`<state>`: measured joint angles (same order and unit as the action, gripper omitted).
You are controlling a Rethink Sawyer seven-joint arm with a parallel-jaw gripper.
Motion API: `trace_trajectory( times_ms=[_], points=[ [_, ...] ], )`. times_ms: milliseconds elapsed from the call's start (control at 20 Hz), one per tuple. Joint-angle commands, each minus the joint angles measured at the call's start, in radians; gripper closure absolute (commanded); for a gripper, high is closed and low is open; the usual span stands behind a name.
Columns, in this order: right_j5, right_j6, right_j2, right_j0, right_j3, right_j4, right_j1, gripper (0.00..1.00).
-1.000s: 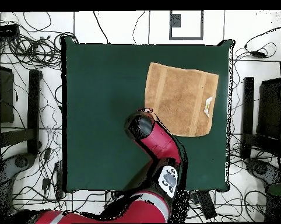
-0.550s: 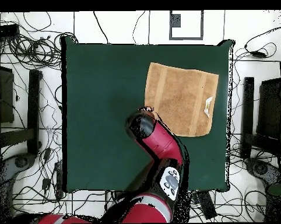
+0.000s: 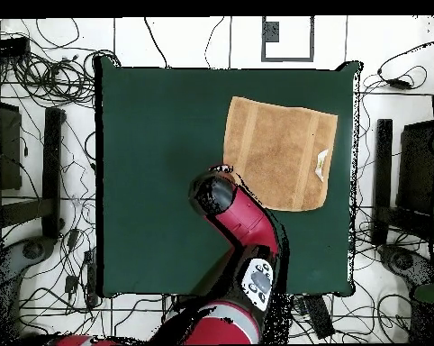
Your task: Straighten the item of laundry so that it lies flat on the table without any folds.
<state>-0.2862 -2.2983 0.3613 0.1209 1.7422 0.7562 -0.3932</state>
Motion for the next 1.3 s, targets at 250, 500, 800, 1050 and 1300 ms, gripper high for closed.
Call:
trace_trajectory(
  times_ms=[250, 500, 800, 1050, 1300],
  points=[
    [-0.048, -0.225, -0.134, -0.011, 0.085, 0.033, 0.011, 0.0],
    [-0.028, -0.195, -0.159, -0.042, 0.126, 0.027, -0.014, 0.0],
    [0.007, -0.183, -0.185, -0.068, 0.146, 0.022, -0.016, 0.0],
    [0.018, -0.189, -0.189, -0.068, 0.141, 0.02, -0.006, 0.0],
    [0.016, -0.2, -0.182, -0.058, 0.123, 0.021, 0.008, 0.0]
  ],
)
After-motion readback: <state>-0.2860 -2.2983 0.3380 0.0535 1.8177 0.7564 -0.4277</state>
